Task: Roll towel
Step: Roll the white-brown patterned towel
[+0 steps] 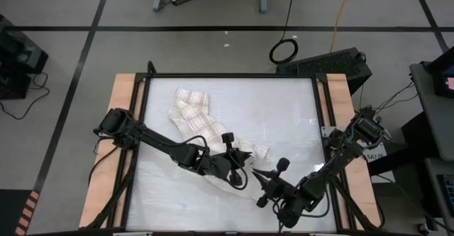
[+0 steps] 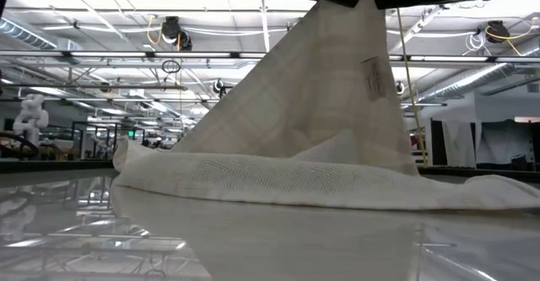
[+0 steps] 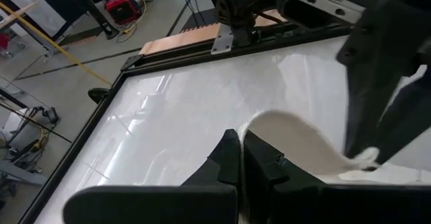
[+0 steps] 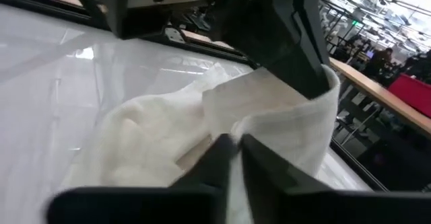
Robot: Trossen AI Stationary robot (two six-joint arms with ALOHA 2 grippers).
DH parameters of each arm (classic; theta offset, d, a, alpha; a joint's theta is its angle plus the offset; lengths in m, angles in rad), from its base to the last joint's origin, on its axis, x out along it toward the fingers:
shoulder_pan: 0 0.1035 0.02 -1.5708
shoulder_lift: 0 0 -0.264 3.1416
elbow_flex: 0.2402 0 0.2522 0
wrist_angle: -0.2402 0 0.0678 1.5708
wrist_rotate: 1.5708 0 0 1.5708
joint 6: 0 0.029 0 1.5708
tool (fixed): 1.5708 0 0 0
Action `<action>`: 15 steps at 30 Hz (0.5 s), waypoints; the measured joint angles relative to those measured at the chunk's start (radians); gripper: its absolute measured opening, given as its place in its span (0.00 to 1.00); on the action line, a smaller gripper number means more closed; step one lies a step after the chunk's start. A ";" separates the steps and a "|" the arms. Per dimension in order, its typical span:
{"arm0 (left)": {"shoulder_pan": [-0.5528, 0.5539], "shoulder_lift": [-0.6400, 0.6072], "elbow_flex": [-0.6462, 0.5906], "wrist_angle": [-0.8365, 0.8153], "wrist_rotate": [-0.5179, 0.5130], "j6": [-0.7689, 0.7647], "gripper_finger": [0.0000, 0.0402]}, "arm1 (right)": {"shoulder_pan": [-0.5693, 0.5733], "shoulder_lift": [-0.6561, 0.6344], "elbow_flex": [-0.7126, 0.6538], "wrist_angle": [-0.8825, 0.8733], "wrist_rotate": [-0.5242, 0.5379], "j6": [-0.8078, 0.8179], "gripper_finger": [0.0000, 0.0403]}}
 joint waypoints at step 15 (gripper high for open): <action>-0.031 -0.002 0.000 -0.045 0.164 0.079 0.05 | 0.084 -0.061 0.000 -0.290 -0.450 0.177 0.00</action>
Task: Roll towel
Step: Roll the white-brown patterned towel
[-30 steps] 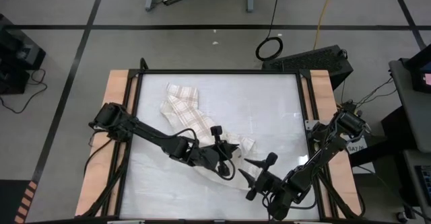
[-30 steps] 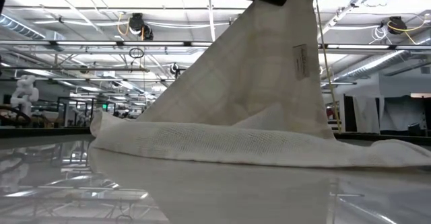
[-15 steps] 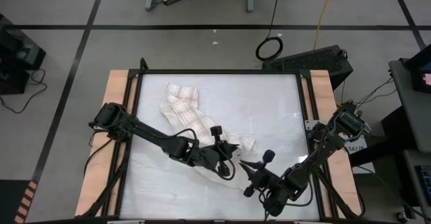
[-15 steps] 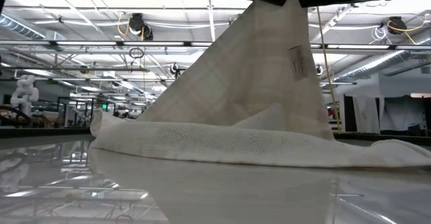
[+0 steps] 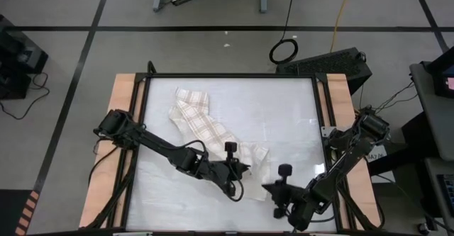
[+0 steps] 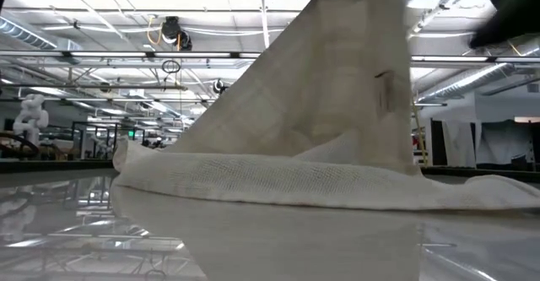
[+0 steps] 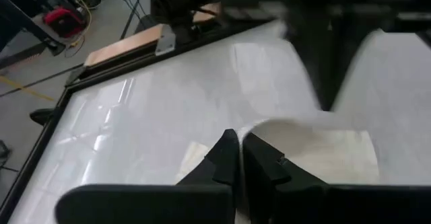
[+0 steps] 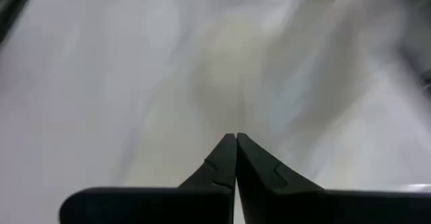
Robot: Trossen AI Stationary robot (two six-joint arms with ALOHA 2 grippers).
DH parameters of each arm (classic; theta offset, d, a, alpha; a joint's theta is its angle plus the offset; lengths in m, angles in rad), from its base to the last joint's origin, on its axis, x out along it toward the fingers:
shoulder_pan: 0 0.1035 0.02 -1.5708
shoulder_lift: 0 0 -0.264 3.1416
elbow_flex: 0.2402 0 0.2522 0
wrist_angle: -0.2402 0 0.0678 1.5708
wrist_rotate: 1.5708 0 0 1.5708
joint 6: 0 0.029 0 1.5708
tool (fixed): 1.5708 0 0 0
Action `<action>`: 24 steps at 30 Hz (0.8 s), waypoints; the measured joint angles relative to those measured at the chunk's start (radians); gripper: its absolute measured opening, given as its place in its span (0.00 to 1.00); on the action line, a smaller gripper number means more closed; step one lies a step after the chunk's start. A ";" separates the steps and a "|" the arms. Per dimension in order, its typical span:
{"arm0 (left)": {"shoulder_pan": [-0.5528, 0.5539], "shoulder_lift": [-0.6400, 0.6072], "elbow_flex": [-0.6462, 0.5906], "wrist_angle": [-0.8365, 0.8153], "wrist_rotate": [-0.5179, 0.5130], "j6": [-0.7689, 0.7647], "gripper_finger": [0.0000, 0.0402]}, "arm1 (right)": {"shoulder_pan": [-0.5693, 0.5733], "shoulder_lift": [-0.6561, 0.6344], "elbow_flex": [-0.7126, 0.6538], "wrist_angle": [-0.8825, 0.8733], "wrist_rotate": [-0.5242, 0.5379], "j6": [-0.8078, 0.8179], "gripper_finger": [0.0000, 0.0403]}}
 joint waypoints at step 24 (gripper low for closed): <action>-0.002 0.000 0.001 -0.051 0.027 -0.007 0.02 | -0.016 0.100 0.000 0.253 0.310 0.029 0.53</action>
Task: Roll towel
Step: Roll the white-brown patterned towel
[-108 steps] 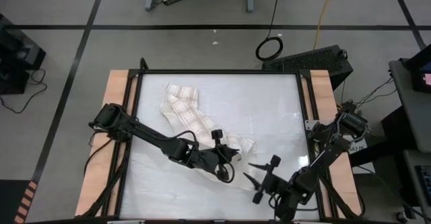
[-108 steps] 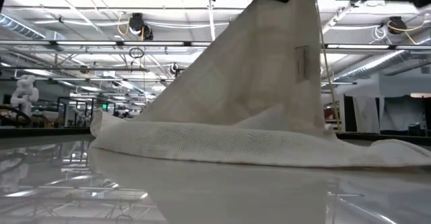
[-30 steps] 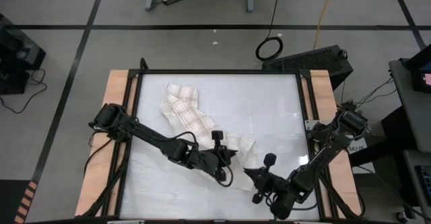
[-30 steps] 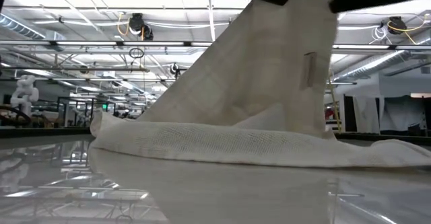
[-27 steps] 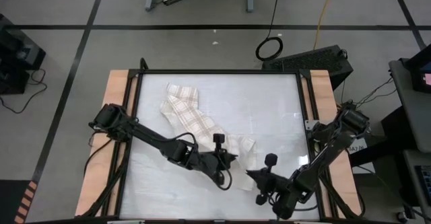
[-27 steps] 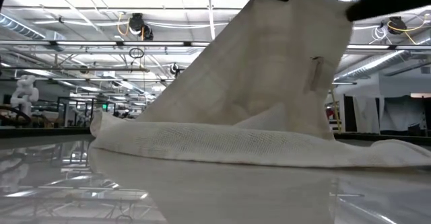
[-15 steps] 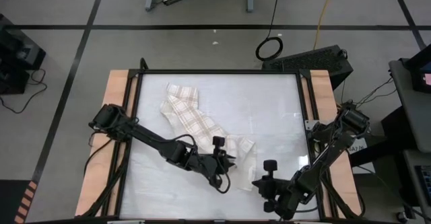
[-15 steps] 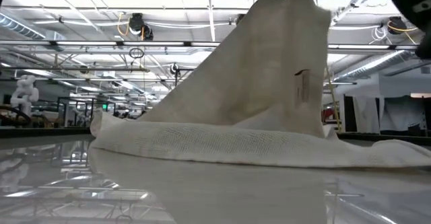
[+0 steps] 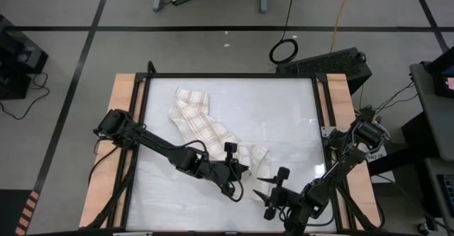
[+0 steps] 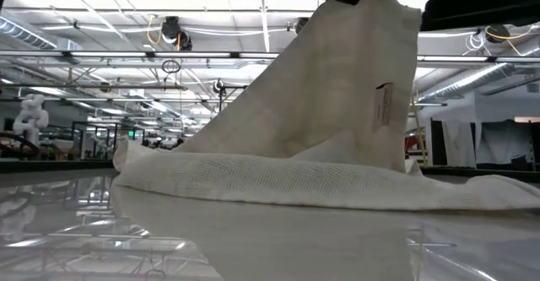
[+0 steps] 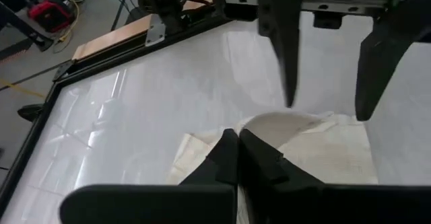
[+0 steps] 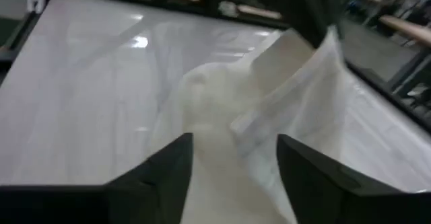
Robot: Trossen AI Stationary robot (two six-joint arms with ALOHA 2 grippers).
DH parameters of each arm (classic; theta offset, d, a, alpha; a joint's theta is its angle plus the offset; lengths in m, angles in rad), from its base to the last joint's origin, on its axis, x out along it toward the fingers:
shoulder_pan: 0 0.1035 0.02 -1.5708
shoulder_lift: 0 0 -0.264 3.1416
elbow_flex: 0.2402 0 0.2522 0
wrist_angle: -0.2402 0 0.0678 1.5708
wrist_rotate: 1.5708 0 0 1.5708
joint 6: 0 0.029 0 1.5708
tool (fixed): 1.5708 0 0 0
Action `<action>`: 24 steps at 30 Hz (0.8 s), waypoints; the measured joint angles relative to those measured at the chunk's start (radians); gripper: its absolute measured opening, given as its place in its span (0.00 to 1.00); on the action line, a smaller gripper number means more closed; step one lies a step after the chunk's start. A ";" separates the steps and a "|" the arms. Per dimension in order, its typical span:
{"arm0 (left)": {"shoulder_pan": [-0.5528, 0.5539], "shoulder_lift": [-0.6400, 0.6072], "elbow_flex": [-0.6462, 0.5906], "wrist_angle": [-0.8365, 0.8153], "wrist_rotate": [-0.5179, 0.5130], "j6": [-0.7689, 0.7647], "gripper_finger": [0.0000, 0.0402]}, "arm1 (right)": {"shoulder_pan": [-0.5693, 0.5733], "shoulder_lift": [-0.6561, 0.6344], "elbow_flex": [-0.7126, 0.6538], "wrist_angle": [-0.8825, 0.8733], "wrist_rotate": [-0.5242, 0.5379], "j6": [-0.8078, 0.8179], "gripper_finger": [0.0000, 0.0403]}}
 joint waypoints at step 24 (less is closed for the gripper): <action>-0.025 -0.003 0.000 -0.010 0.226 -0.025 0.23 | -0.023 -0.057 0.010 -0.223 -0.298 -0.027 0.01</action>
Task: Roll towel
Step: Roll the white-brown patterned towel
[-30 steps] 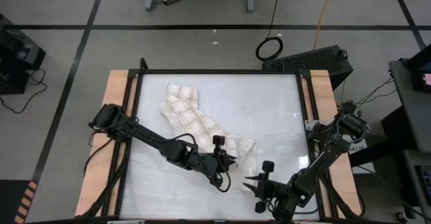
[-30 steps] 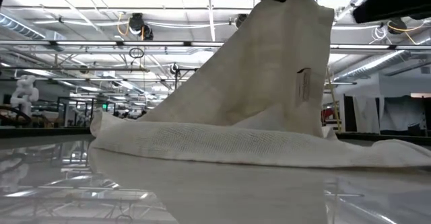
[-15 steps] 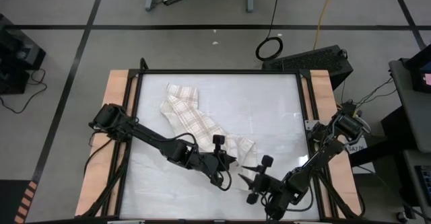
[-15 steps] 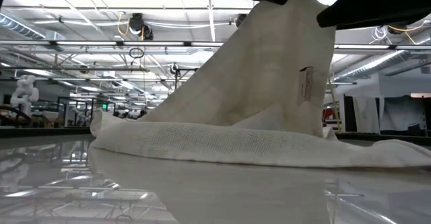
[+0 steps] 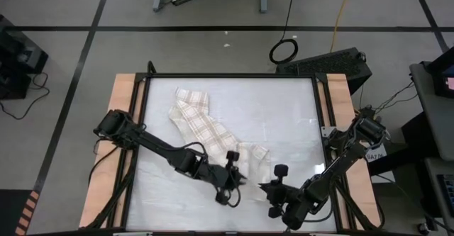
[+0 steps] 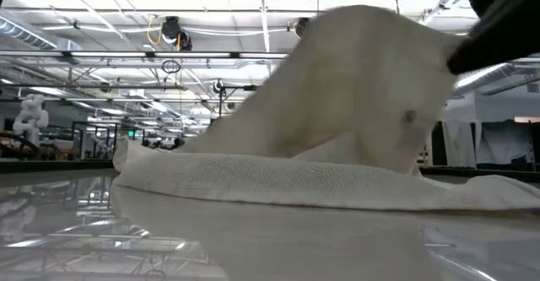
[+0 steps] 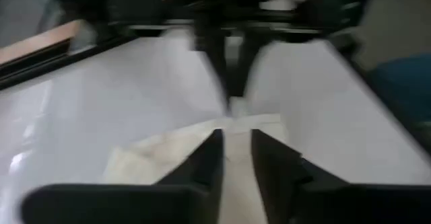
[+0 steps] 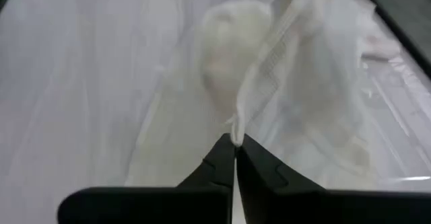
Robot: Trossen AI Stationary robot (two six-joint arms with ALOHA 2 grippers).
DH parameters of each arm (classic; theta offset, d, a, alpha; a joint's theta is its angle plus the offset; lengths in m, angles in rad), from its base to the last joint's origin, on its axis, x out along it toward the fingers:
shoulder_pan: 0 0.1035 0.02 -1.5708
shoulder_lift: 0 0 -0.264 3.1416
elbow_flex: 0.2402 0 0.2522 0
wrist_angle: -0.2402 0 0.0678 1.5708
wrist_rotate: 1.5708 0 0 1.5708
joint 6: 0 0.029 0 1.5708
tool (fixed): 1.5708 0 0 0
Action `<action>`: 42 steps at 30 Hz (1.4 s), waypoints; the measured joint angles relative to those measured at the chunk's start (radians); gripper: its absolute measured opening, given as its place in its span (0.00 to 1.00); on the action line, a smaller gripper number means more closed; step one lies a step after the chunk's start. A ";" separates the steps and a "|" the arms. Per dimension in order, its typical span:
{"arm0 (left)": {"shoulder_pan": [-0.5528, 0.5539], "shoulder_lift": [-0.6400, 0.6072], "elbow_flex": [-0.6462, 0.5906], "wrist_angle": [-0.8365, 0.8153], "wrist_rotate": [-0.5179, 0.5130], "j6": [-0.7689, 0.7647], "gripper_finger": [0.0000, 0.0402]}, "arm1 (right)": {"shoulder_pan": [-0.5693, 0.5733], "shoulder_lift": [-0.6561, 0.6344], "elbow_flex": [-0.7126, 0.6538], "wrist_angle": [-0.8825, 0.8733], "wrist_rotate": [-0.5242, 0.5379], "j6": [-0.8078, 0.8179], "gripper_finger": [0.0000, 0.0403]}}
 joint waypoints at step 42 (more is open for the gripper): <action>-0.086 0.139 -0.001 0.239 -0.035 0.038 0.56 | 0.093 0.050 0.064 -0.137 -0.371 0.086 0.34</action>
